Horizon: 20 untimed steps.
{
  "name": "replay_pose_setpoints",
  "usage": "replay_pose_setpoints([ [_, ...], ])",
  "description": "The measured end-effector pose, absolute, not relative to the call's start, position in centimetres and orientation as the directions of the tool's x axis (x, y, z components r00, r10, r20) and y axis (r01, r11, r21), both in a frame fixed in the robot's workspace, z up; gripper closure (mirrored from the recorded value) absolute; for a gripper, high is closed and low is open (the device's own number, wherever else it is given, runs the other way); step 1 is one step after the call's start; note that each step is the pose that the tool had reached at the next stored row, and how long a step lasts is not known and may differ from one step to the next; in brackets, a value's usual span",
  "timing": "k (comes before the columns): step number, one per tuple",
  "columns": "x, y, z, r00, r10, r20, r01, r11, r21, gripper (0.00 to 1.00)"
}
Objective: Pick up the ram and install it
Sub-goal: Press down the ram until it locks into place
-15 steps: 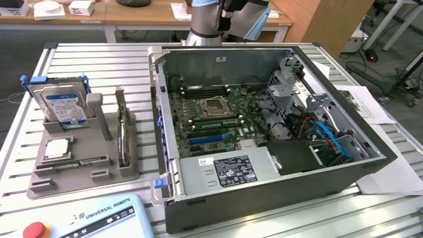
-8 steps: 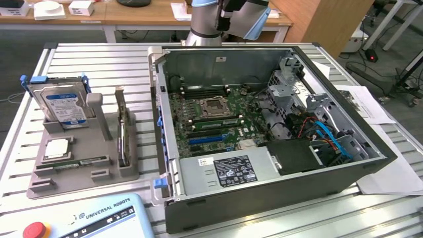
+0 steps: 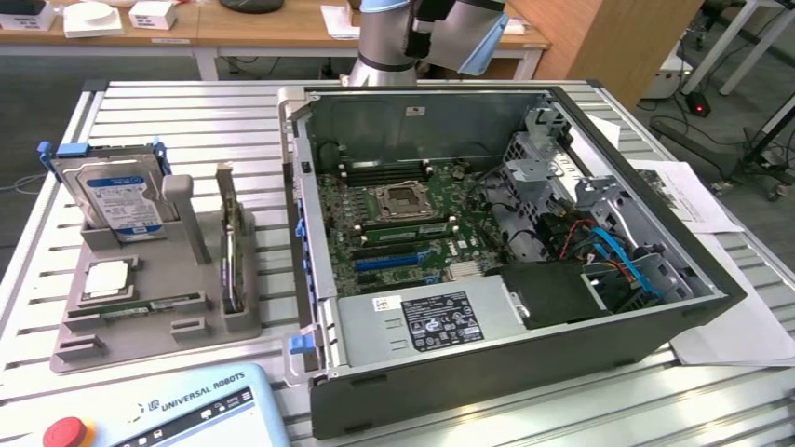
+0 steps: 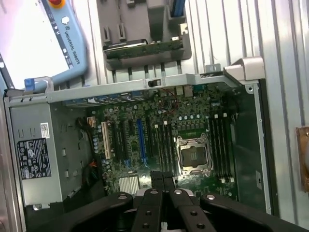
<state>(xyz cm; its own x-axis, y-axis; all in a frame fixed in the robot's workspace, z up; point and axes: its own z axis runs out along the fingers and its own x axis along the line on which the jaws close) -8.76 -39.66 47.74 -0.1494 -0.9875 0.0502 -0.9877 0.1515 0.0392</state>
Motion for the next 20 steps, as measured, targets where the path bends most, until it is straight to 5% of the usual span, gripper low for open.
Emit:
replay_pose_setpoints([
  [20, -8.78, -39.65, 47.72, -0.394, -0.918, 0.05, -0.918, 0.396, 0.036, 0.89],
])
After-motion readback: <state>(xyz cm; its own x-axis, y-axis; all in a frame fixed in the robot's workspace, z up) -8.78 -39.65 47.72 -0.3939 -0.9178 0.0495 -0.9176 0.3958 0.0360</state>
